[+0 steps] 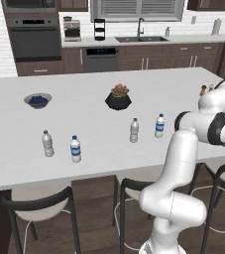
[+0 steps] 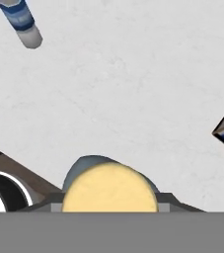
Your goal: Move the plastic bottles in the middle to the plastics group, and the glass bottles in the middle to the glass group.
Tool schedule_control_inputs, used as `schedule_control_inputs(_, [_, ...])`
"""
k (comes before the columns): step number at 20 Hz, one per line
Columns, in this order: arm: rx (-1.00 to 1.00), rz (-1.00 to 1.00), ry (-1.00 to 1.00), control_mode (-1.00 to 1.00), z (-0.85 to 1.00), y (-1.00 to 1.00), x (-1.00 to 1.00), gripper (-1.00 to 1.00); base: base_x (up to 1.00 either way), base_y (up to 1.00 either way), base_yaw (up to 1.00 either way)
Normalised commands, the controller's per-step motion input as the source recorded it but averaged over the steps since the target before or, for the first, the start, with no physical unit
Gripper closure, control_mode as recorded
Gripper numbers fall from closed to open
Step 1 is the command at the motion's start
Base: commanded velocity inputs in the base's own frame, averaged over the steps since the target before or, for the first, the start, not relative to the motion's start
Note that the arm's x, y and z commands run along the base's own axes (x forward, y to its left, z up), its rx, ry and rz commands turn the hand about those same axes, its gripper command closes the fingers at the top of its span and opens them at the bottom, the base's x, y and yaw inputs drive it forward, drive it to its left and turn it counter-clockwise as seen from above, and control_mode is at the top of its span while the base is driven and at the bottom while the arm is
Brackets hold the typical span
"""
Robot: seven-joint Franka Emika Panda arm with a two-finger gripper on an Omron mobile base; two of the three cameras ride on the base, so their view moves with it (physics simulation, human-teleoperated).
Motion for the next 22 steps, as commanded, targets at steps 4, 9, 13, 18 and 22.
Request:
schedule_control_inputs(4, [0.00, 0.00, -0.07, -1.00, -0.12, -0.23, 0.06, 1.00, 0.00, 0.00, 0.00])
schedule_control_inputs(9, [-0.02, 0.00, -0.11, -1.00, -0.39, -0.16, 0.05, 1.00, 0.00, 0.00, 0.00])
schedule_control_inputs(13, [-0.01, 0.00, -0.06, -1.00, 0.03, -0.08, 0.05, 1.00, 0.00, 0.00, 0.00])
schedule_control_inputs(18, [0.00, 0.00, 0.00, -1.00, -0.07, -0.15, 0.25, 1.00, 0.00, 0.00, 0.00])
schedule_control_inputs(22, [0.00, 0.00, -0.03, -1.00, -0.08, -0.25, 0.40, 1.00, 0.00, 0.00, 0.00])
